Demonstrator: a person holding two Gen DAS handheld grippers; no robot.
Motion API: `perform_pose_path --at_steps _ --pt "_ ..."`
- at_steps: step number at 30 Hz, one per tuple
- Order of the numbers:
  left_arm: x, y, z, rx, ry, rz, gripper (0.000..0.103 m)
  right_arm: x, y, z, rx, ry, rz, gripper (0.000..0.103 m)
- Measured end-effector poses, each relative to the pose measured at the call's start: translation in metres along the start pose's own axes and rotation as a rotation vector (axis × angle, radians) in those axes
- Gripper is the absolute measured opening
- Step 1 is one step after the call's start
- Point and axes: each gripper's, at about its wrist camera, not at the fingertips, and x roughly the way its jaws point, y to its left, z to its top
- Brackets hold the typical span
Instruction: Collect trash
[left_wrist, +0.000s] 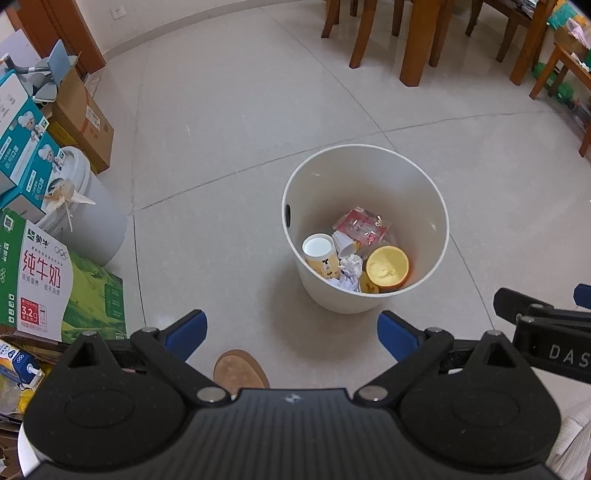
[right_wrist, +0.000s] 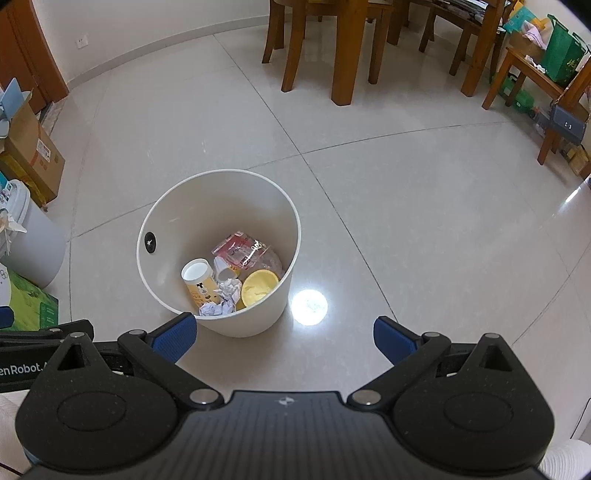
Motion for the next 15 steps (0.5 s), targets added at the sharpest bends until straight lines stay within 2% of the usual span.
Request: perform_pose_path --at_steps 15 --pt "-0.0051 -0.0016 0.0016 0.009 -0.003 0.004 0.098 -0.0015 0.0004 -0.0002 0.006 -0.007 0.006 0.103"
